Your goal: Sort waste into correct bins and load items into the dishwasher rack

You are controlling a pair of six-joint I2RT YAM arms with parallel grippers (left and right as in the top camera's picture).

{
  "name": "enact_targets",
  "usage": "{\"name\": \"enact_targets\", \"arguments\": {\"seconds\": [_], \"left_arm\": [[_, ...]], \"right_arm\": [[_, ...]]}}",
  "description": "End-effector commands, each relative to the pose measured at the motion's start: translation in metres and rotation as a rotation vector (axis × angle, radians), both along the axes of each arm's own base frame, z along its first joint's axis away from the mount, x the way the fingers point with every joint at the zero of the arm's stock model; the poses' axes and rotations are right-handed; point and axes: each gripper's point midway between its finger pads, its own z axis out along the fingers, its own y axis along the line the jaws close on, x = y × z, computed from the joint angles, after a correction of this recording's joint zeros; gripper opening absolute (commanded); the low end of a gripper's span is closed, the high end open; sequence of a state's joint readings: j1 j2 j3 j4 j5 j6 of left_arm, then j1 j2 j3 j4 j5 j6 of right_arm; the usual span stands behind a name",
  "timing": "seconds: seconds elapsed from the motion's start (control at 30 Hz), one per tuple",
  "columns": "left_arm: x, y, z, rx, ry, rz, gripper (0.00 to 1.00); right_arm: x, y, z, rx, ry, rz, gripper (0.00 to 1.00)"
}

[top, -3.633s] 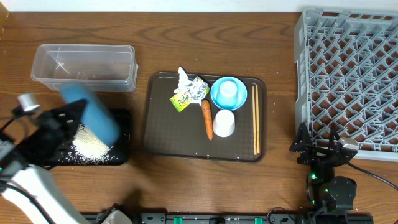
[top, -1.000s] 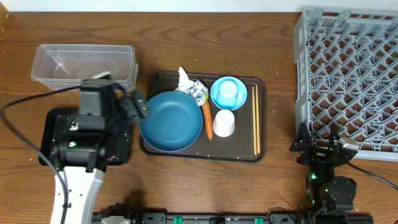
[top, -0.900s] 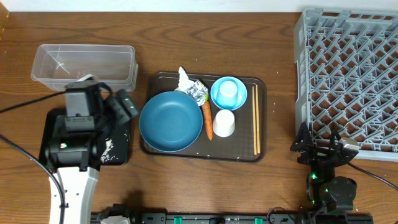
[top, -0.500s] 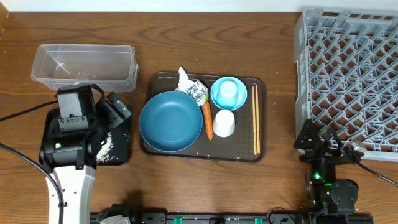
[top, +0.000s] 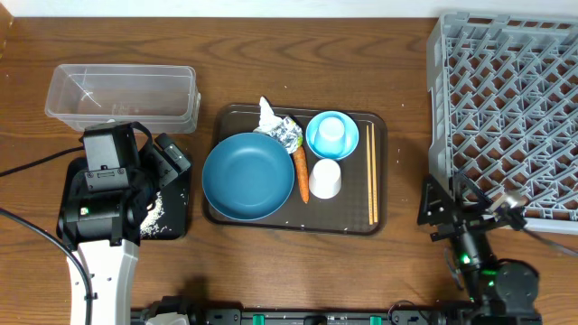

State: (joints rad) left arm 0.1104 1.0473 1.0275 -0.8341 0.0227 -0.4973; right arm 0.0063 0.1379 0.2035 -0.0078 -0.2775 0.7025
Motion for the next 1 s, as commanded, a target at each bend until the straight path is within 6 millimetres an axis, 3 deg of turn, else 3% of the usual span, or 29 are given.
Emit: {"name": "enact_targets", "arguments": {"seconds": [0.0, 0.17, 0.33, 0.63, 0.77, 0.97], "left_arm": [[0.002, 0.003, 0.006, 0.007, -0.010, 0.011, 1.00], [0.002, 0.003, 0.006, 0.007, -0.010, 0.011, 1.00], [0.002, 0.003, 0.006, 0.007, -0.010, 0.011, 1.00], [0.002, 0.003, 0.006, 0.007, -0.010, 0.011, 1.00], [0.002, 0.003, 0.006, 0.007, -0.010, 0.011, 1.00], [0.002, 0.003, 0.006, 0.007, -0.010, 0.011, 1.00]], "right_arm": [[0.003, 0.011, 0.031, -0.117, 0.002, 0.056, 0.99], [0.025, 0.035, 0.050, -0.211, 0.144, 0.223, 0.99], [0.056, 0.065, 0.043, -0.351, 0.347, 0.370, 0.99], [0.087, 0.144, -0.025, -0.625, 0.636, 0.483, 0.99], [0.089, 0.163, -0.060, -0.674, 0.724, 0.468, 0.99], [0.081, 0.184, -0.092, -0.713, 0.795, 0.517, 0.99]]}}
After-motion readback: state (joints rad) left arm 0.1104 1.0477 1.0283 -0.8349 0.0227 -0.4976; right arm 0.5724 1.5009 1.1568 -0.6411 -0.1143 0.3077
